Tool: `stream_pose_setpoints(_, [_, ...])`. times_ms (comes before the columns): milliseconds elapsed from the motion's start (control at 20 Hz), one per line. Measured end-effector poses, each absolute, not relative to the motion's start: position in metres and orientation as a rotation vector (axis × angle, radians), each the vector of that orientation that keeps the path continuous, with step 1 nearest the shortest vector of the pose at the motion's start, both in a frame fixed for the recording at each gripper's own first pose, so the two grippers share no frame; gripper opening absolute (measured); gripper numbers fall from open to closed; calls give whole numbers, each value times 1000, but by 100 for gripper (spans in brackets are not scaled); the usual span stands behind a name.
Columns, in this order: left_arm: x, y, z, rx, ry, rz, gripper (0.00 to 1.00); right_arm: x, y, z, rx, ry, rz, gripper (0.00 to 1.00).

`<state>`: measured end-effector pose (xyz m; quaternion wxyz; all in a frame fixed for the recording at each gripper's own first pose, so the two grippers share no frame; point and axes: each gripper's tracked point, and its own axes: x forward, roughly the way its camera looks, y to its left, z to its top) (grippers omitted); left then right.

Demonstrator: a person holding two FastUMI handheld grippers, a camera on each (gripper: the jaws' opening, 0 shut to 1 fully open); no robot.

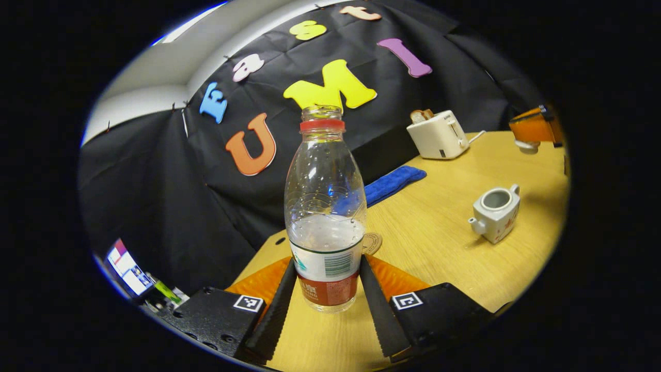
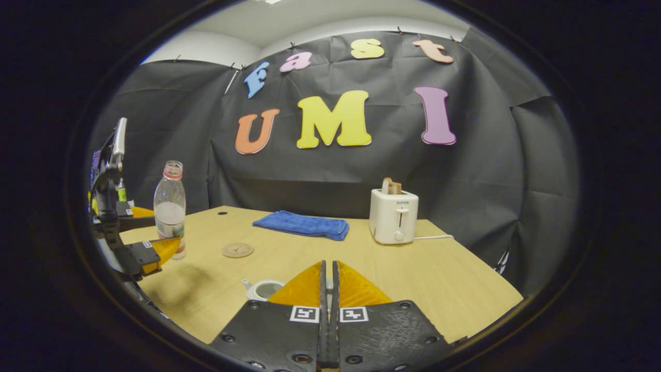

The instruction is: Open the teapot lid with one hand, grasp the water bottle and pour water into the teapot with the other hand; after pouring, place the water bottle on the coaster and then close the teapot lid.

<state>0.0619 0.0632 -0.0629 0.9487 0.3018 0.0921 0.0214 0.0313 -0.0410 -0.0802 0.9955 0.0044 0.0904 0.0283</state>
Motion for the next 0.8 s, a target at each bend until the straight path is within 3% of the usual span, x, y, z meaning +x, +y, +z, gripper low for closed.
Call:
stream_pose_setpoints(350, [80, 72, -41, 1011, 156, 58, 74, 24, -62, -87, -3, 191, 47, 0])
stream_pose_setpoints(800, [97, 36, -52, 1375, 141, -54, 74, 17, -83, -93, 4, 202, 34, 0])
